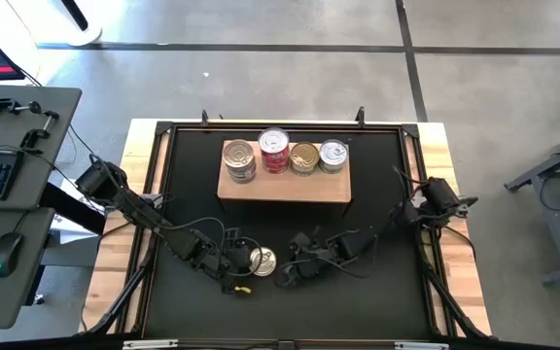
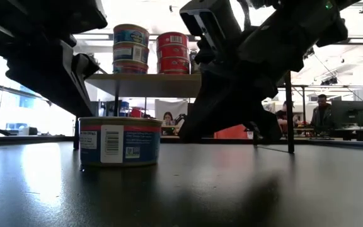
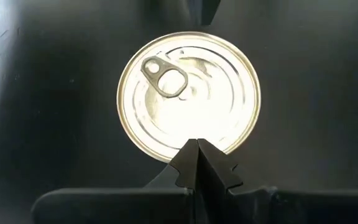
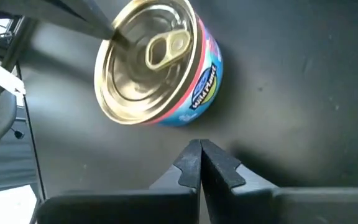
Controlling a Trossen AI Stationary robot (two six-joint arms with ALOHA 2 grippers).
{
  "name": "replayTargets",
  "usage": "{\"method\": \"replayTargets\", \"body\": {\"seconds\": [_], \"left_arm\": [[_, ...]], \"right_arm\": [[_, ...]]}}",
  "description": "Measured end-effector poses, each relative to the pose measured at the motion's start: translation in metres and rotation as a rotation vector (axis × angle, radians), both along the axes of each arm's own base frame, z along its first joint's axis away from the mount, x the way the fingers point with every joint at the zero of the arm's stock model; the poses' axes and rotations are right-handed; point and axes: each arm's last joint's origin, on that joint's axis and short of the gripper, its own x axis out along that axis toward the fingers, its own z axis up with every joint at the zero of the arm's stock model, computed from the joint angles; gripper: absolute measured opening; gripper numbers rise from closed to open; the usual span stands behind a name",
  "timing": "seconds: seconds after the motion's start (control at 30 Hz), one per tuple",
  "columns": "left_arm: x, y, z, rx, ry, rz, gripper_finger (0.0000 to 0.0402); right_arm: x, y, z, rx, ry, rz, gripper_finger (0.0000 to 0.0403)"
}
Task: Stack canned seafood by type on shelf
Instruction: Stack the blue and red tuna can on top of the blue and red tuna cans on the shelf
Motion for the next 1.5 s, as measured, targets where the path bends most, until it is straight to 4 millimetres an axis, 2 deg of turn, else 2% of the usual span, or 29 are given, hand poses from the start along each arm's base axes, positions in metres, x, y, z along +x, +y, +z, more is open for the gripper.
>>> {"method": "replayTargets", "body": {"seconds": [0.2,0.5,0.77,0.93,1.17,1.33,1.4,1.5], "left_arm": [[0.002,0.0,0.0,0.032,-0.023,-0.027,0.0],[-0.007,0.006,-0.014,-0.006,-0.051,0.028,0.0],[-0.005,0.005,-0.014,-0.009,-0.094,0.044,0.0],[-0.005,0.006,-0.015,-0.003,-0.087,0.045,0.0],[-0.009,0.009,-0.019,0.035,-0.071,0.058,0.0],[-0.017,0.015,-0.033,0.035,-0.016,0.095,0.0],[-0.017,0.014,-0.032,-0.01,-0.05,0.126,0.0],[-0.023,0.018,-0.038,0.004,-0.008,0.149,0.0]], "right_arm": [[0.004,-0.006,0.002,0.001,-0.02,-0.009,0.0],[0.01,-0.021,0.003,-0.011,-0.035,-0.034,0.0],[0.016,-0.03,0.005,0.031,-0.055,-0.033,0.0],[0.018,-0.031,0.006,0.086,-0.073,-0.041,0.0],[0.025,-0.027,0.017,0.183,-0.199,-0.052,0.0],[0.031,-0.024,0.032,0.224,-0.345,-0.058,0.0],[0.032,-0.023,0.034,0.224,-0.358,-0.053,0.0],[0.035,-0.021,0.039,0.21,-0.37,-0.034,0.0]]}}
